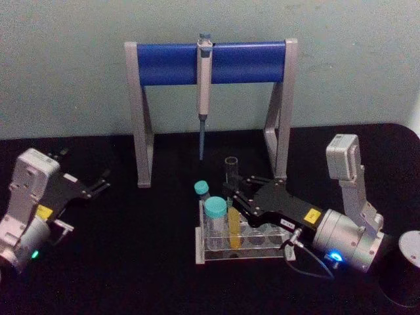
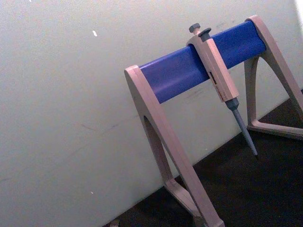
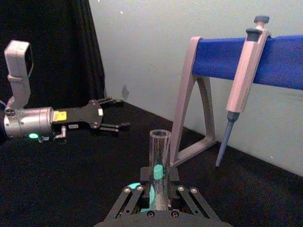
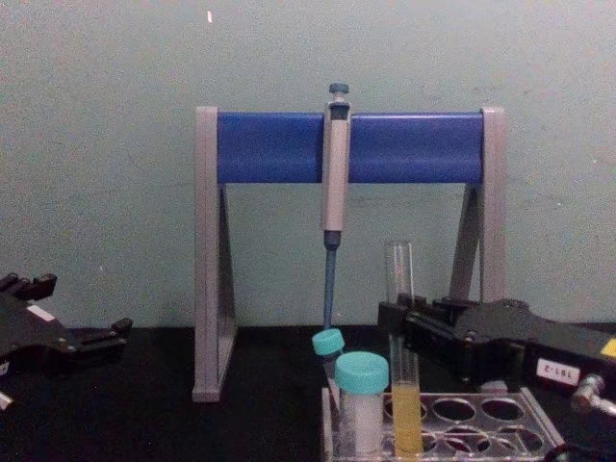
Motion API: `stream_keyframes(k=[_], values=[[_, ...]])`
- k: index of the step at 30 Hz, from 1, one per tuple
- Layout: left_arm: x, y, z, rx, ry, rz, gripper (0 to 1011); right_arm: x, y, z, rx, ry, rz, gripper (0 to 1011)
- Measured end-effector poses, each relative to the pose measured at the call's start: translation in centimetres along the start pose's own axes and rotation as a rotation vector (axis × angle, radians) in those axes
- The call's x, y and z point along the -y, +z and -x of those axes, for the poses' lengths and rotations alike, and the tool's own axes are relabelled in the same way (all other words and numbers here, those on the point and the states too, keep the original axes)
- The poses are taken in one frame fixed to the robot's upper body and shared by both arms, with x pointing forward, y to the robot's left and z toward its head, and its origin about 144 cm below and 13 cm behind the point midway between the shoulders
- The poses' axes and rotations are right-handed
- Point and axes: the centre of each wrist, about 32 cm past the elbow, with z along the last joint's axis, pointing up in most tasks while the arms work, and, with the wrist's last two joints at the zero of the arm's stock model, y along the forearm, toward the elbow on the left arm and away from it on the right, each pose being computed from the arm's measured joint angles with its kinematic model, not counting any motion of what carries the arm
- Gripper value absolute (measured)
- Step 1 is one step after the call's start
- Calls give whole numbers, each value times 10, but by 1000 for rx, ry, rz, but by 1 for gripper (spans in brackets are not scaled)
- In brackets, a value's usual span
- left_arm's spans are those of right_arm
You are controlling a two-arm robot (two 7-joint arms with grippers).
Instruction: Pick up the test tube from the test tube rack, shake it, then place it back into the test tube rack.
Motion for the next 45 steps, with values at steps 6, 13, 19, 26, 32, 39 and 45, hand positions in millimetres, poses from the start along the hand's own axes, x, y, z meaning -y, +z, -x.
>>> stream_keyframes(k=[6, 13, 19, 26, 32, 39, 45], values=[[0, 0, 0, 0, 0, 0, 1001, 4, 2, 4, 0, -2, -22, 229], [0, 0, 0, 0, 0, 0, 1001, 8, 10, 9, 11, -9, -62, 229], [0, 0, 0, 0, 0, 0, 1001, 10, 20, 12, 31, -13, -92, 229], [0, 0, 0, 0, 0, 0, 1001, 12, 29, 12, 46, -42, -119, 229], [0, 0, 0, 0, 0, 0, 1001, 12, 33, 13, 50, -98, -145, 229], [0, 0, 0, 0, 0, 0, 1001, 11, 34, 13, 54, -207, -160, 229], [0, 0, 0, 0, 0, 0, 1001, 10, 33, 13, 59, -263, -165, 229]])
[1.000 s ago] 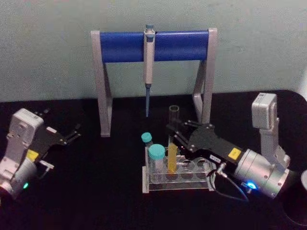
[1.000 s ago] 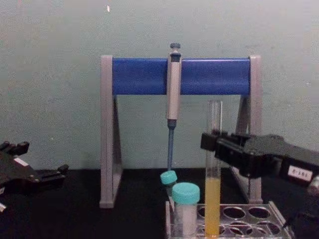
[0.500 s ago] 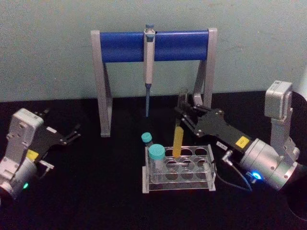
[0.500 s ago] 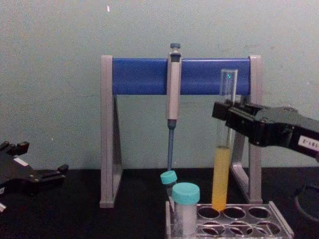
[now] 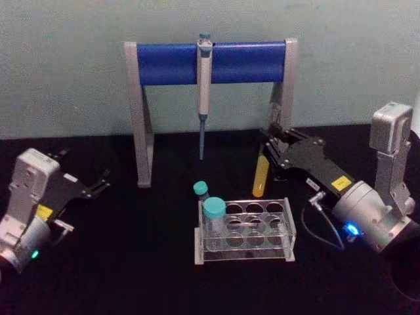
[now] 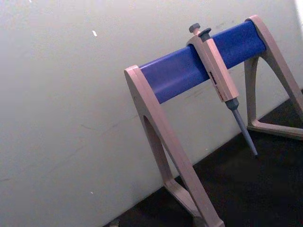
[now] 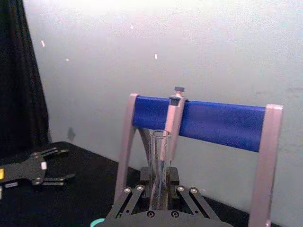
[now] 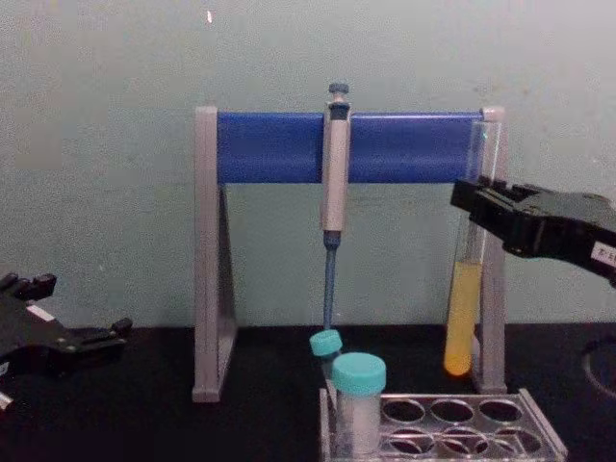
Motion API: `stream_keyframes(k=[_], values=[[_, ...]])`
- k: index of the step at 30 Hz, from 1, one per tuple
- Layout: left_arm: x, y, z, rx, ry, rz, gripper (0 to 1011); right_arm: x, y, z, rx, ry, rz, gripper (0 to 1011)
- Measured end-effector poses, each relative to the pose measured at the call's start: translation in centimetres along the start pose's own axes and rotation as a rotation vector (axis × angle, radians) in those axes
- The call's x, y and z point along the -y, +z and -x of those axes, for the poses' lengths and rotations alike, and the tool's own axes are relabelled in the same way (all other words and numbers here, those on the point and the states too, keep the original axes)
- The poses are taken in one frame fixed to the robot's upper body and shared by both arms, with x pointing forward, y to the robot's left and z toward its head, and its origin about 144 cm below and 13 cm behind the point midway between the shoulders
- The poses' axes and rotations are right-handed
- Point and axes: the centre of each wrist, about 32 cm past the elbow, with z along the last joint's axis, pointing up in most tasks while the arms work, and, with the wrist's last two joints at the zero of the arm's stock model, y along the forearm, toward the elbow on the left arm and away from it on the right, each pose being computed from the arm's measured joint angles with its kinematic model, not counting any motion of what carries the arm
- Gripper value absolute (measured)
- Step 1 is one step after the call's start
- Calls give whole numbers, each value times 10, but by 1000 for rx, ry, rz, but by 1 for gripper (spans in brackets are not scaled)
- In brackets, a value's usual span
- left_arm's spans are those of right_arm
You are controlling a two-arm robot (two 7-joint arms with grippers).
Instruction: Pick up the test tube from the test tube rack, shake it, then place it back into the test tube rack.
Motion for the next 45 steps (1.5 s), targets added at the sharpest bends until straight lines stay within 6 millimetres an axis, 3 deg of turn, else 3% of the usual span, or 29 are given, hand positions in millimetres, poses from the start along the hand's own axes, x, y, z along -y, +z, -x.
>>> stream_keyframes(k=[13, 23, 31, 45], values=[[0, 0, 0, 0, 0, 0, 1001, 0, -1, -1, 30, -25, 13, 229], [0, 0, 0, 0, 0, 0, 1001, 21, 6, 3, 76, -31, 34, 229], [0, 0, 0, 0, 0, 0, 1001, 35, 8, 14, -8, 55, 54, 229], [0, 0, 0, 0, 0, 0, 1001, 5, -5, 17, -66, 147, -17, 229]])
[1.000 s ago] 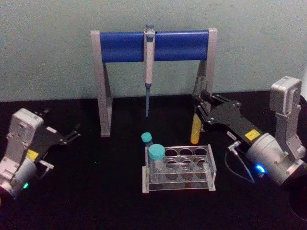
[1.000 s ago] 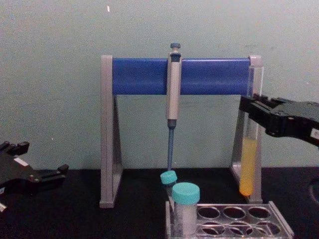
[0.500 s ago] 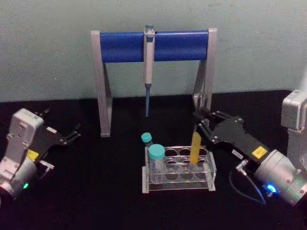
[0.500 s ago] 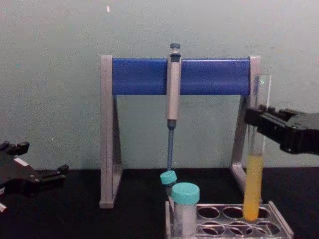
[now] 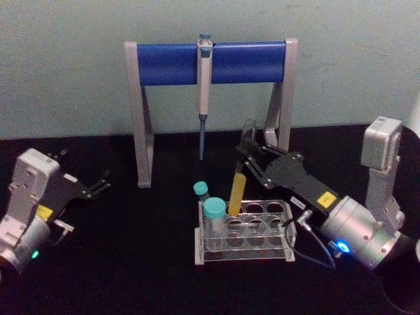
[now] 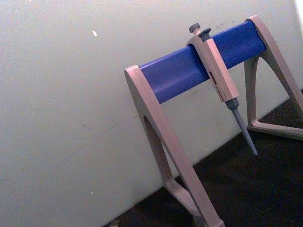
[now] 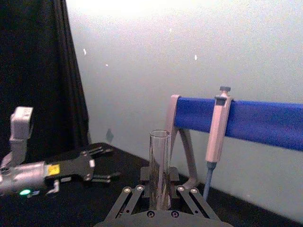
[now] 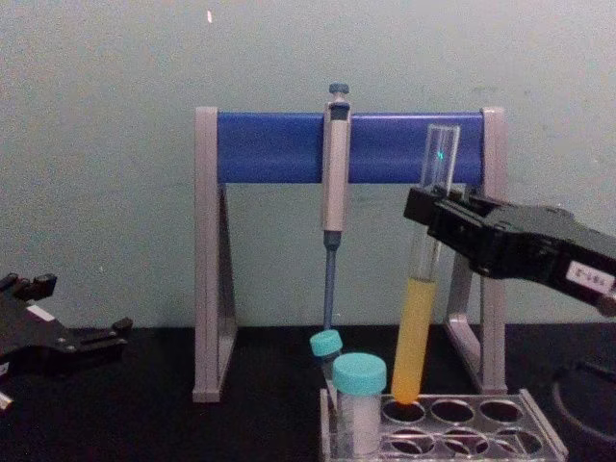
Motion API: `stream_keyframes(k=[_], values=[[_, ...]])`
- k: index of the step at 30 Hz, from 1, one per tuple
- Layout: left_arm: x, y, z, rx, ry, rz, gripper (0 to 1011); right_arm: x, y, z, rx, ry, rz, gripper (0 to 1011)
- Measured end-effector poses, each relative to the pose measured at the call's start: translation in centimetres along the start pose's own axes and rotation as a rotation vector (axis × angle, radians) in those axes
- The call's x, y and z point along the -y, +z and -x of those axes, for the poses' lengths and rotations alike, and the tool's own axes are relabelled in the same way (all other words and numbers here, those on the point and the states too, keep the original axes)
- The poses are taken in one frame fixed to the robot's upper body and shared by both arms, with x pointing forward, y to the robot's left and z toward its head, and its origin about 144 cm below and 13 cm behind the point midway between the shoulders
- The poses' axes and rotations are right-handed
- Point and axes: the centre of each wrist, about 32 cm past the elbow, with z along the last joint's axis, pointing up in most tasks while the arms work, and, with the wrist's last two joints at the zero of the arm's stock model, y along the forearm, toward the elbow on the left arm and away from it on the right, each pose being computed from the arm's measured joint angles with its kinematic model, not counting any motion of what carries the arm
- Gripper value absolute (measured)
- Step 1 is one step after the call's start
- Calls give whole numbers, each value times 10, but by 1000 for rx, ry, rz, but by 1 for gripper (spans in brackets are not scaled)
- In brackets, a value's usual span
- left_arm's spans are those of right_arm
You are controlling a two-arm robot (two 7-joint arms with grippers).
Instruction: Pick up the test tube from the test tube rack, shake it, then place it back into the test tube rack.
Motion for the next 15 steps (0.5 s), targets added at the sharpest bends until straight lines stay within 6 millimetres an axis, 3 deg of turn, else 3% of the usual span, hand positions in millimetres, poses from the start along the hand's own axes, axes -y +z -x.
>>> stream_keyframes(k=[7, 15], values=[[0, 0, 0, 0, 0, 0, 1001, -11, -3, -8, 41, -44, -22, 229], [0, 0, 0, 0, 0, 0, 1001, -8, -2, -14, 69, -101, -28, 229]])
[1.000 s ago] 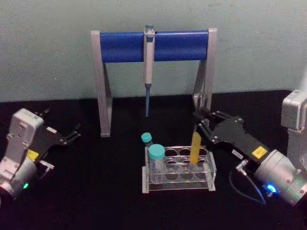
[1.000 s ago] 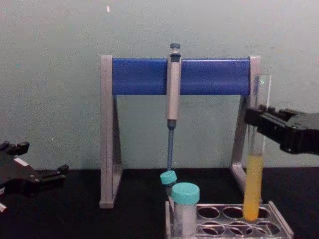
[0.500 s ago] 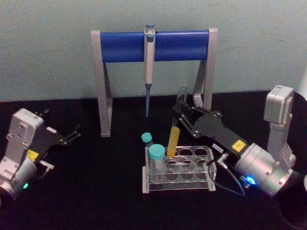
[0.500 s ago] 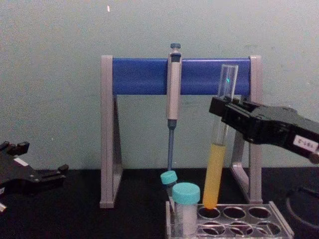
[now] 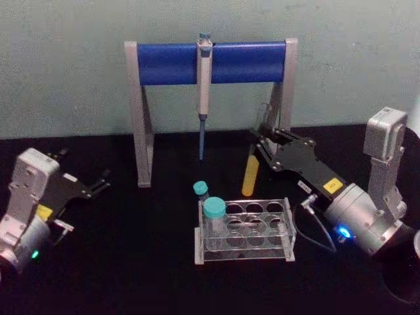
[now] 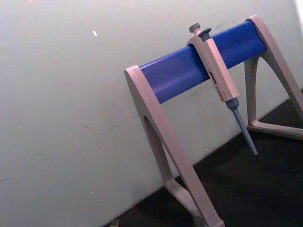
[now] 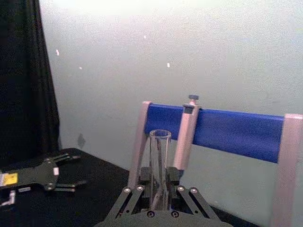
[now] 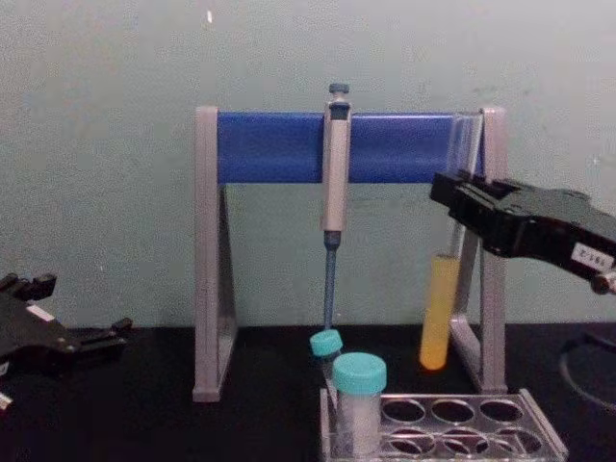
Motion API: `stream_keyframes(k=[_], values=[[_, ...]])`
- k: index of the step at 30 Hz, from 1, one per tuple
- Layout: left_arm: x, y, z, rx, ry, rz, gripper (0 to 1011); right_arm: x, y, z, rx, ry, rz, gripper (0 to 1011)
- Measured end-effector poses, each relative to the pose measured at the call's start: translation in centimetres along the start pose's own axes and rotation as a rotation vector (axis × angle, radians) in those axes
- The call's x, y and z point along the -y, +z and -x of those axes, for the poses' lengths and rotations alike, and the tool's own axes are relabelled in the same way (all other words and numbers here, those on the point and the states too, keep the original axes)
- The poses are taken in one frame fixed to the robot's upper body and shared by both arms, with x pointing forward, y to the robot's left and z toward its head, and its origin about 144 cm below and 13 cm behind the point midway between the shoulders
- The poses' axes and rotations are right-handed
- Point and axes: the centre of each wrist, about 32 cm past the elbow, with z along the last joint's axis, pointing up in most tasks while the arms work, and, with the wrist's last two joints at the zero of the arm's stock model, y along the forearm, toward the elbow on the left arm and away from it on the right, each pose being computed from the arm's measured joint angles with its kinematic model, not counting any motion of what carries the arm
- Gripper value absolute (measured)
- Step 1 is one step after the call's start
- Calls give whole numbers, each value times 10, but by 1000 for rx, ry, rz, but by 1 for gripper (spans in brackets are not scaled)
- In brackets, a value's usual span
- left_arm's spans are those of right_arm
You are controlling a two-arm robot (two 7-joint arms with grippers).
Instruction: Pick up the test tube from the test tube rack, shake it, then place it back into the test tube rack.
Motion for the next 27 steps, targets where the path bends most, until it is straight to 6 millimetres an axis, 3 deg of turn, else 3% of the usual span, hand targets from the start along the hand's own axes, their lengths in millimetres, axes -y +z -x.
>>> stream_keyframes(k=[17, 27], values=[[0, 0, 0, 0, 0, 0, 1001, 21, 9, -2, 62, -74, 19, 229], [0, 0, 0, 0, 0, 0, 1001, 41, 23, 12, 17, -24, 107, 229]])
